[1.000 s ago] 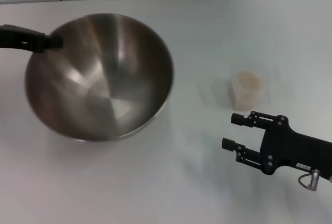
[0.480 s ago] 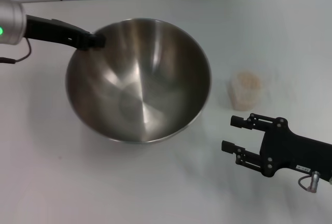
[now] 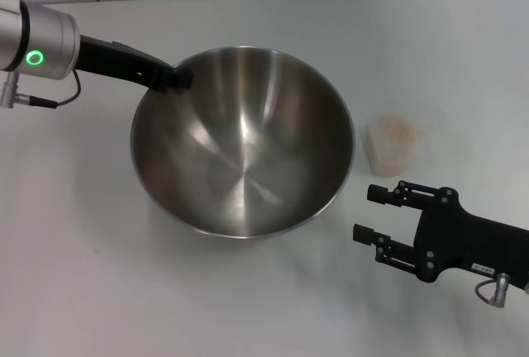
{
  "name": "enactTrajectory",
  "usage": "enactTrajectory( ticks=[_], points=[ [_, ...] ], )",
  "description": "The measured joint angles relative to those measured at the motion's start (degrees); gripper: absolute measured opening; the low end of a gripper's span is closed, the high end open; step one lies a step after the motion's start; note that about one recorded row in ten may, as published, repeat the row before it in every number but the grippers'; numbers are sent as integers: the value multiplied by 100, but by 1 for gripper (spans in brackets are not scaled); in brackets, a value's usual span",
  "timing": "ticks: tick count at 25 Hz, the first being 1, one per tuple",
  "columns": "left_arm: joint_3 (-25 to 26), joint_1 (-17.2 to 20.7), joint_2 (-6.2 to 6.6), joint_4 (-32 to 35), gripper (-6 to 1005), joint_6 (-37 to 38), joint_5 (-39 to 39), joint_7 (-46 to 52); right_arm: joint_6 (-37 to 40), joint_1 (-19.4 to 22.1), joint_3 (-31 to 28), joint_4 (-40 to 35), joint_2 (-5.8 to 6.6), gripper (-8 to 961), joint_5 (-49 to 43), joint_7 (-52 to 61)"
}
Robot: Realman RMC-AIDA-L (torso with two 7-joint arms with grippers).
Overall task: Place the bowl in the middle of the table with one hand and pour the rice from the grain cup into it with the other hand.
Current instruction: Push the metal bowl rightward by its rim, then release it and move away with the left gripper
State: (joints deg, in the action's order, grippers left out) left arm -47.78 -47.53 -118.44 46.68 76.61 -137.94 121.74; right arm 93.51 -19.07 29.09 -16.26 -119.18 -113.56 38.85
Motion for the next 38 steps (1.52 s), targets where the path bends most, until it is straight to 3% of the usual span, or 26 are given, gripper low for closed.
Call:
enactTrajectory(
  ticks=[23, 38],
  points=[
    [-265, -112, 6, -685, 37, -611, 0, -101, 20, 18, 0, 0, 0, 576, 0, 0],
    [-302, -125, -4, -722, 46, -699, 5, -133, 27, 18, 0, 0, 0, 577, 2, 0]
  ],
)
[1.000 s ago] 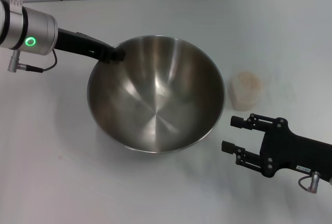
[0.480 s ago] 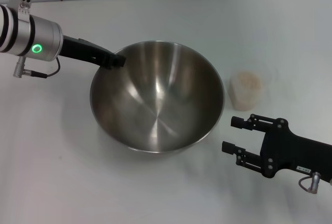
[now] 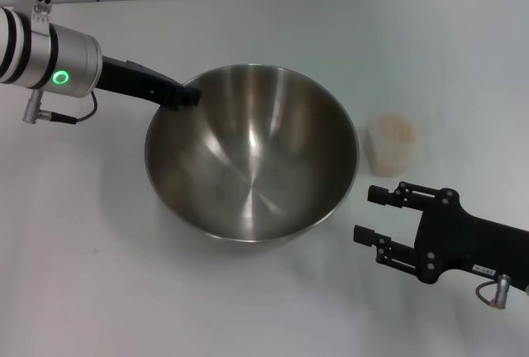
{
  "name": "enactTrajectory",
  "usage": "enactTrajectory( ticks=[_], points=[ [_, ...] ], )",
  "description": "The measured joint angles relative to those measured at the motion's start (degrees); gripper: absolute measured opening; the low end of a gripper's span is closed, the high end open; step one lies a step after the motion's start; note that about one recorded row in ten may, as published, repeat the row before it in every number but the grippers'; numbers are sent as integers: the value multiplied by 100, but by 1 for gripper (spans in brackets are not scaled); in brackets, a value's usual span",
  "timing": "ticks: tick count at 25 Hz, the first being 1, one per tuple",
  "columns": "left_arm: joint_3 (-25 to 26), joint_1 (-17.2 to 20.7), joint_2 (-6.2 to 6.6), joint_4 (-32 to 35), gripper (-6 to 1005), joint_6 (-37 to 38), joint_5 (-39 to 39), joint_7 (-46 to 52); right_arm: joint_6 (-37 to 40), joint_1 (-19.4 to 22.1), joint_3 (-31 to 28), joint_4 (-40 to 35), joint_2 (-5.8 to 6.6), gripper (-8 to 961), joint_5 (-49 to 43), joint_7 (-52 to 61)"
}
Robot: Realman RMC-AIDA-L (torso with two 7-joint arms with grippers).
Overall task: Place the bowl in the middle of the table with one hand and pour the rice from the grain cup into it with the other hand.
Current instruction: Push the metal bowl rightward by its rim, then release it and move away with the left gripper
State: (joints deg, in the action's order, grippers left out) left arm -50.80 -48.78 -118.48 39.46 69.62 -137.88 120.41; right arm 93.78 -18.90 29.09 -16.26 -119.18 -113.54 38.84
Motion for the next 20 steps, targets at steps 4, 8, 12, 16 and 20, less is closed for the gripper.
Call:
enactTrajectory(
  ticks=[4, 8, 12, 16, 20],
  points=[
    [0, 0, 0, 1, 54, -2, 0, -3, 0, 0, 0, 0, 0, 577, 4, 0],
    [15, 0, 0, 28, 62, 16, 19, -33, 0, 0, 0, 0, 0, 577, 11, 0],
    [64, 7, 11, 48, 176, 5, 136, 0, -1, 0, -9, 0, 0, 577, 13, 0],
    [65, 16, 16, 69, 394, 9, 182, -27, -1, 0, -16, 0, 0, 577, 23, 0],
    [71, 76, 35, 234, 646, 63, 366, -49, 0, 0, -29, 0, 0, 577, 26, 0]
  ],
)
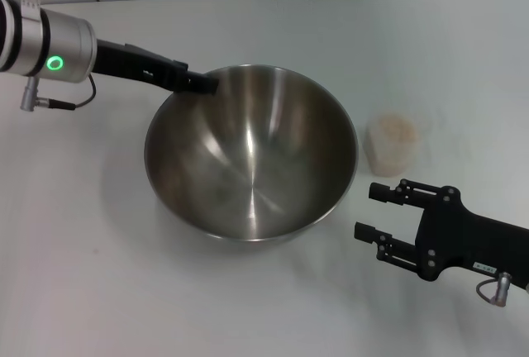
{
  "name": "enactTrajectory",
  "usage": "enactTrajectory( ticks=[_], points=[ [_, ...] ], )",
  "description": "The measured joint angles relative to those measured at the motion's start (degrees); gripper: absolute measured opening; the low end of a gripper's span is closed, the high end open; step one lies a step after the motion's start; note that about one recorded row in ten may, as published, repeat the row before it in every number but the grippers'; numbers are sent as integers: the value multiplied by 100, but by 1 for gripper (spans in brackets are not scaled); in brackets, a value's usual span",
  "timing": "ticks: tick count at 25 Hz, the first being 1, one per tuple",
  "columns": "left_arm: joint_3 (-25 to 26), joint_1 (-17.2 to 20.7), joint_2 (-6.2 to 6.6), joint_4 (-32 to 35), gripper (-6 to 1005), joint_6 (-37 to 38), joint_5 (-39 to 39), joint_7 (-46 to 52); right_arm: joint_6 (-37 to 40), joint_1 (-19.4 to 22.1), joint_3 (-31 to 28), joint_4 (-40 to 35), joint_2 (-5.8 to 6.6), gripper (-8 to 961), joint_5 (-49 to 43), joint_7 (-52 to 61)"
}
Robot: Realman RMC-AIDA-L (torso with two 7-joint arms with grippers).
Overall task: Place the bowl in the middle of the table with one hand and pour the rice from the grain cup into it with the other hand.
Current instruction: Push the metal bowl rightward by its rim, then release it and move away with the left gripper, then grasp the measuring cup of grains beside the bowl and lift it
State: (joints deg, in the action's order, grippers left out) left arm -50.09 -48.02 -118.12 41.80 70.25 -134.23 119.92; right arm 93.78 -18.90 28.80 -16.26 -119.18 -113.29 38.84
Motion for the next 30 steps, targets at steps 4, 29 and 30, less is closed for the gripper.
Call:
enactTrajectory(
  ticks=[4, 29, 30],
  points=[
    [5, 40, 7, 103, 703, 60, 104, -2, 0, 0, -8, 0, 0, 576, 0, 0],
    [1268, 2374, 476, 492, 801, 2802, 4825, -3728, 0, -38, -41, -21, 9, 576, 17, 9],
    [1499, 2442, 550, 58, 801, 3269, 4837, -4188, 0, -46, -41, -22, 9, 576, 18, 9]
  ],
)
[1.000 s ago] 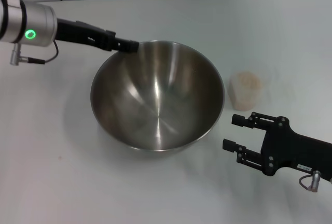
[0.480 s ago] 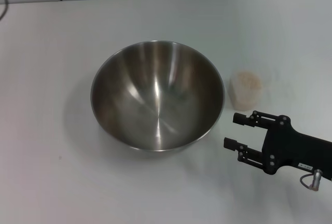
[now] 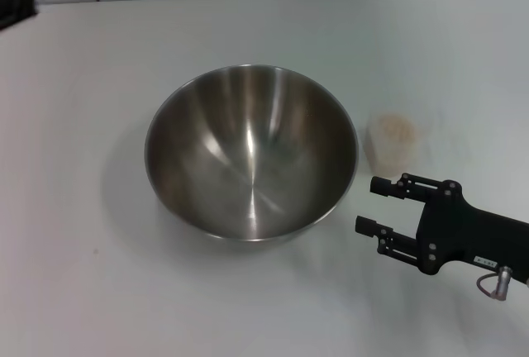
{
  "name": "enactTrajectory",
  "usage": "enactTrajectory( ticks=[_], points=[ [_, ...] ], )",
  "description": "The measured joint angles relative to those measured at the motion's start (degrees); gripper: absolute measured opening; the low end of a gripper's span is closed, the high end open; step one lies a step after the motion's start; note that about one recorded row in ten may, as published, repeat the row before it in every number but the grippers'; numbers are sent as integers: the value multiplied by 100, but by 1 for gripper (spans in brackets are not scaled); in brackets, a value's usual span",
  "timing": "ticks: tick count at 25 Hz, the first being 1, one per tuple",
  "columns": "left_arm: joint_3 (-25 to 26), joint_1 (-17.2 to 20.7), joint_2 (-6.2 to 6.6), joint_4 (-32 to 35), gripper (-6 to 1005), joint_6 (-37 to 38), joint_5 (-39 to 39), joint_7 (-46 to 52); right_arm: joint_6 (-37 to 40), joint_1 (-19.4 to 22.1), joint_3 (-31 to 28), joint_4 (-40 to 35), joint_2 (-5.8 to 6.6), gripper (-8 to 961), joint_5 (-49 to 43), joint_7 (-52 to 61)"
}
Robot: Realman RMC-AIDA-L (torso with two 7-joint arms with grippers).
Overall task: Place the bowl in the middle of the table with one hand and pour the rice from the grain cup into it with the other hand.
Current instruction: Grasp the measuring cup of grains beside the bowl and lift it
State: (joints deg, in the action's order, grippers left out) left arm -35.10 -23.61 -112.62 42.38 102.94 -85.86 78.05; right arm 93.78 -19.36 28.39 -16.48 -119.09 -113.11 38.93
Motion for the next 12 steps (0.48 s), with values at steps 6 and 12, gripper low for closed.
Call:
enactTrajectory(
  ticks=[6, 12],
  points=[
    [54, 374, 122, -849, 801, 553, -35, -1004, 0, -6, 0, -2, 0, 576, 1, 0],
    [-190, 858, -34, -1269, 800, 711, -253, -2268, 0, 5, 0, -11, -8, 575, 1, 0]
  ],
)
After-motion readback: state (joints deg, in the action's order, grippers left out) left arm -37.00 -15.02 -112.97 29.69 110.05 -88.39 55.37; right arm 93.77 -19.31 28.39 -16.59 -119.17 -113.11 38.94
